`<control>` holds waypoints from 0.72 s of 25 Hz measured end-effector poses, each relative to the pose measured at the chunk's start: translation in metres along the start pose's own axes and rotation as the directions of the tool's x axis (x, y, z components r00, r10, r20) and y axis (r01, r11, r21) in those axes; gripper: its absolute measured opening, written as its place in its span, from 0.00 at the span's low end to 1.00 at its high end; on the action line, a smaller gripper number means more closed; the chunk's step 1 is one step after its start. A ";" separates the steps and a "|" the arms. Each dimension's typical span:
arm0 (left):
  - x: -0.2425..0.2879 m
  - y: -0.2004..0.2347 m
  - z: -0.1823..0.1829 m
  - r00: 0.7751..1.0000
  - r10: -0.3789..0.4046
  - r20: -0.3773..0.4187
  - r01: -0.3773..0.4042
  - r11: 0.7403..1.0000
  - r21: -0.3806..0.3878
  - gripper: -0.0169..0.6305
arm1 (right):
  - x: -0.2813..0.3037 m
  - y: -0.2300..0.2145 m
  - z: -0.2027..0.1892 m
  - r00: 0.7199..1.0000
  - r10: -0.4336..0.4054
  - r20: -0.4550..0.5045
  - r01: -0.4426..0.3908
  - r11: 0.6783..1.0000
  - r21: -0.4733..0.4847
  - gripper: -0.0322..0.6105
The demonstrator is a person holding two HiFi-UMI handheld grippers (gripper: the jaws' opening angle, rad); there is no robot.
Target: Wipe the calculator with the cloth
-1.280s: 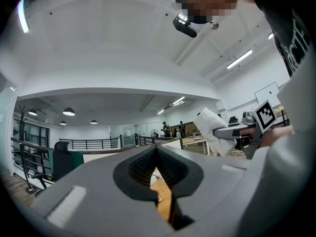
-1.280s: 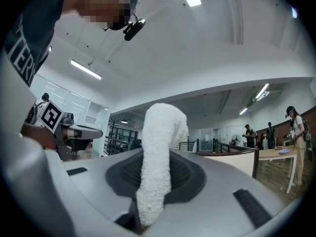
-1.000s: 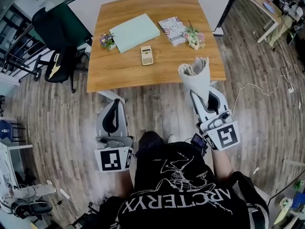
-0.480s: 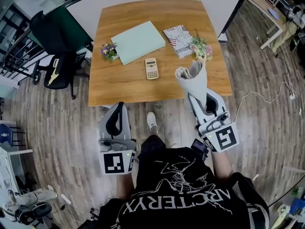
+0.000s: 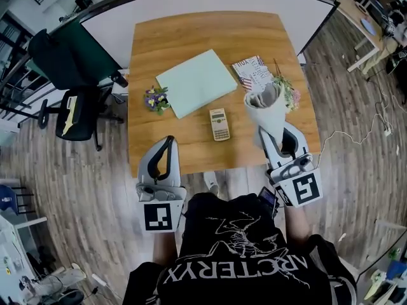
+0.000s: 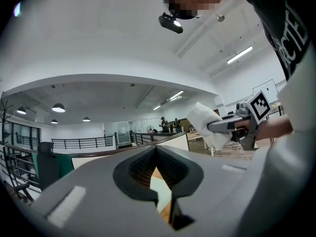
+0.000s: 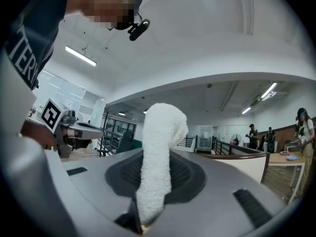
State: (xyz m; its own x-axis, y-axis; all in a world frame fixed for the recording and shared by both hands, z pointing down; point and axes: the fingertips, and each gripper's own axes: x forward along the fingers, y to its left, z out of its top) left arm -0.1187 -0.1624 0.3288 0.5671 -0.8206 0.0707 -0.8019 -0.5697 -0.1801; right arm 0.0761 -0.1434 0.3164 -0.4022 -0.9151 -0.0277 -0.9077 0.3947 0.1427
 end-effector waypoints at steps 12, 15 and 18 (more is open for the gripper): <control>0.044 0.013 -0.002 1.000 0.024 -0.008 -0.025 0.999 -0.049 0.04 | 0.050 -0.023 -0.023 0.997 0.060 -0.045 -0.061 0.998 -0.014 0.19; 0.046 0.010 -0.003 0.999 0.049 -0.015 -0.050 0.997 -0.057 0.04 | 0.065 -0.021 -0.049 0.981 0.145 -0.132 -0.158 0.983 -0.096 0.19; 0.046 0.010 -0.003 0.997 0.079 -0.016 -0.080 0.995 -0.066 0.04 | 0.087 -0.008 -0.095 0.924 0.259 -0.280 -0.314 0.934 -0.172 0.19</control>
State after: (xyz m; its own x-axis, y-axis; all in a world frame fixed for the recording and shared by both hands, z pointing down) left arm -0.1011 -0.2055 0.3332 0.4990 -0.8637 0.0714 -0.8553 -0.5041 -0.1196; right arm 0.0595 -0.2337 0.4069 -0.5735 -0.7666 0.2888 -0.7005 0.6417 0.3124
